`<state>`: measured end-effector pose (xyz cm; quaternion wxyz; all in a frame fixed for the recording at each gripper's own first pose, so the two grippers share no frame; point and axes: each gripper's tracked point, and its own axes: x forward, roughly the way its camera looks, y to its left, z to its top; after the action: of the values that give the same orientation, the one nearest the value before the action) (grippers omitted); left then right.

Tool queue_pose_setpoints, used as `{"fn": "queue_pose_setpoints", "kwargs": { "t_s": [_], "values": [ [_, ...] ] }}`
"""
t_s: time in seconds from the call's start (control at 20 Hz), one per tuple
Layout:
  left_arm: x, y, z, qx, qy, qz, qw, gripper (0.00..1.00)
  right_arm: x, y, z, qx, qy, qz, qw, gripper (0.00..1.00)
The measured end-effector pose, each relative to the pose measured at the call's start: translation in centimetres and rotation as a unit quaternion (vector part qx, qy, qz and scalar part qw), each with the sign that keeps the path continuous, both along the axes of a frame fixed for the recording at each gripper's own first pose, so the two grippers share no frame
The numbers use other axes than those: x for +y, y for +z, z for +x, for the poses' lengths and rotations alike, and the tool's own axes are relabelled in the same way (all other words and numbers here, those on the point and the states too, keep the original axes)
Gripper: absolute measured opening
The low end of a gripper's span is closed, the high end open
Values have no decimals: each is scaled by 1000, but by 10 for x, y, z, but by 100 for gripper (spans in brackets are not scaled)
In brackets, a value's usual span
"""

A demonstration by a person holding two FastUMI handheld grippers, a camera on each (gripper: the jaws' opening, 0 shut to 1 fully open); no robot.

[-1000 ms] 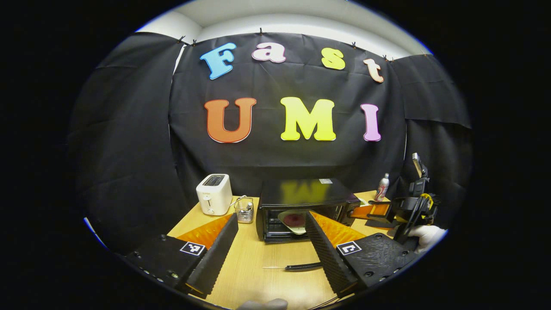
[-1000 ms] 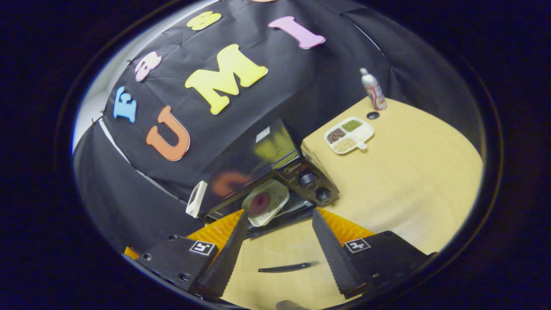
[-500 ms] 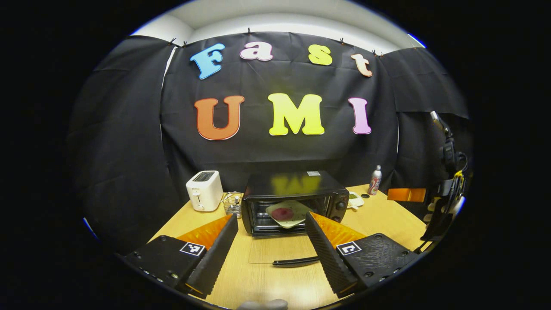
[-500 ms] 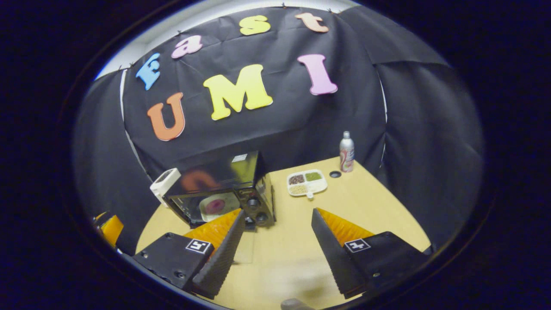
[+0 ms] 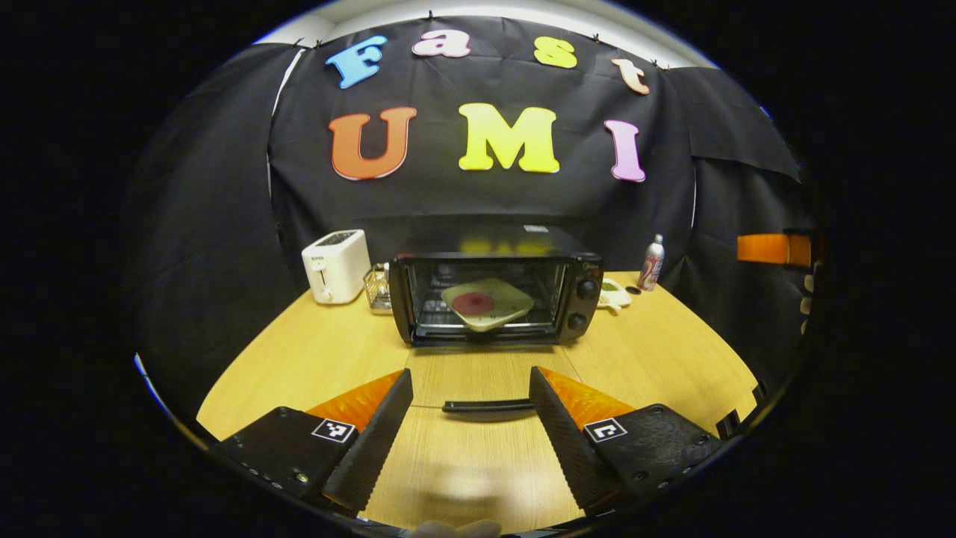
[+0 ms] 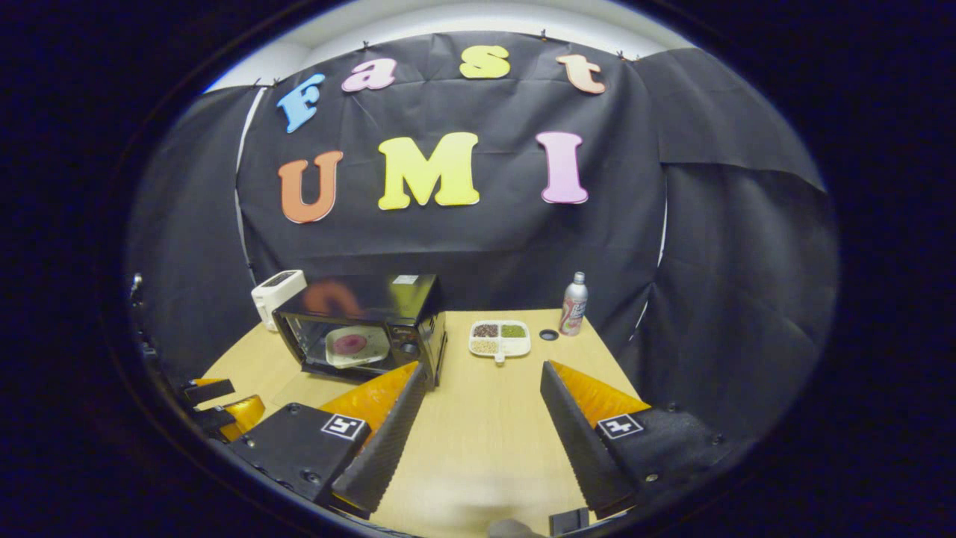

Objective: Open the electric oven with the left hand, put the food in, and close the electric oven.

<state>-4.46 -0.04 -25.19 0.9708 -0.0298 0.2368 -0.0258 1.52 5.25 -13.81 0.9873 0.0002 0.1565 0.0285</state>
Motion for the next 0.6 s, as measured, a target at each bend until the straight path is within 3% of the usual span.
{"fn": "queue_pose_setpoints", "kwargs": {
  "t_s": [0.6],
  "values": [
    [-38,-113,12,100,-21,-18,995,95,-33,-8,-13,19,-12,-29,999,98]
  ]
}}
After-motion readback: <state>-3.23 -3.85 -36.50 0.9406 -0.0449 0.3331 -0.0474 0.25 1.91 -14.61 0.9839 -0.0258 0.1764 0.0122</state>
